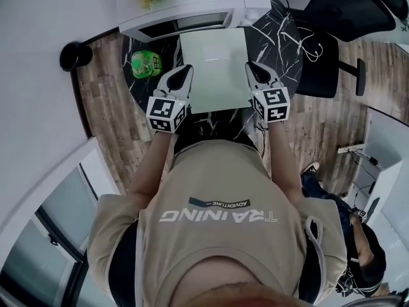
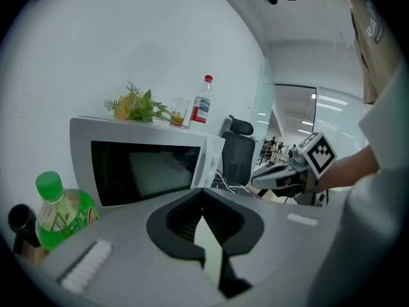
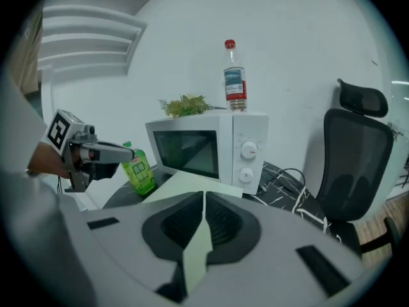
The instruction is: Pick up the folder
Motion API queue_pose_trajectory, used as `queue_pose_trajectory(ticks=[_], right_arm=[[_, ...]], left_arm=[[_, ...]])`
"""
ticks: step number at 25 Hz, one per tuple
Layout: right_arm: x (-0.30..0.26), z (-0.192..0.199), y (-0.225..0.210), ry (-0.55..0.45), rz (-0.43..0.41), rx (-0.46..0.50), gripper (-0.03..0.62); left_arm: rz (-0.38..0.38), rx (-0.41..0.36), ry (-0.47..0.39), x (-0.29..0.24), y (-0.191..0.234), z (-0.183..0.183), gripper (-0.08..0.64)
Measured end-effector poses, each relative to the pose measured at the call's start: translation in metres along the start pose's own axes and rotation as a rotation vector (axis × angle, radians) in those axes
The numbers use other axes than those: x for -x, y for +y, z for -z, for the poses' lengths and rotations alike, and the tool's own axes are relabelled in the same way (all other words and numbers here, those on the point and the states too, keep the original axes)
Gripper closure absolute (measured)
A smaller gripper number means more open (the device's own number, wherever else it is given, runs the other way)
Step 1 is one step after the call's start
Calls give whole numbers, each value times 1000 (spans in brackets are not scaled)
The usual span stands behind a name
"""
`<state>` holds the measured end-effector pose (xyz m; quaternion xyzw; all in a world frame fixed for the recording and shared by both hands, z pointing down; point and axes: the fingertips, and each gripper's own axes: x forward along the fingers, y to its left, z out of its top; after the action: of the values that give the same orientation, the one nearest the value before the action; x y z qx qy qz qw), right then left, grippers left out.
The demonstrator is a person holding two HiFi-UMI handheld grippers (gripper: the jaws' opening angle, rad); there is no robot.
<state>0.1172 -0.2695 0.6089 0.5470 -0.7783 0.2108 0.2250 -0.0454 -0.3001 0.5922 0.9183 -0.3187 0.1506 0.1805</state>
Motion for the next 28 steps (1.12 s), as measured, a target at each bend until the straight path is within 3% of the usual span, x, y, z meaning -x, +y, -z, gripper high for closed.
queue_pose_trajectory(ticks=[10, 13, 14, 16, 17, 23, 28], right_arm=[[-42, 32, -23, 42, -70, -1, 578], [-47, 40, -23, 38, -105, -63, 577], [-49, 43, -24, 40, -113, -81, 564], [-53, 48, -26, 68, -124, -101, 418], [-54, 52, -27, 85, -129, -115, 401], [-55, 68, -36, 149, -151, -186, 377], [-64, 93, -39, 227, -211, -313, 360]], left_arm=[[-129, 89, 70, -22, 10, 34, 552], [-169, 152, 110, -23, 17, 49, 546], [-177, 185, 135, -24, 20, 56, 514], [-180, 253, 204, -28, 25, 70, 360], [-178, 280, 239, -29, 27, 78, 323], [-162, 388, 289, -29, 33, 97, 318], [-134, 487, 340, -34, 35, 116, 305]])
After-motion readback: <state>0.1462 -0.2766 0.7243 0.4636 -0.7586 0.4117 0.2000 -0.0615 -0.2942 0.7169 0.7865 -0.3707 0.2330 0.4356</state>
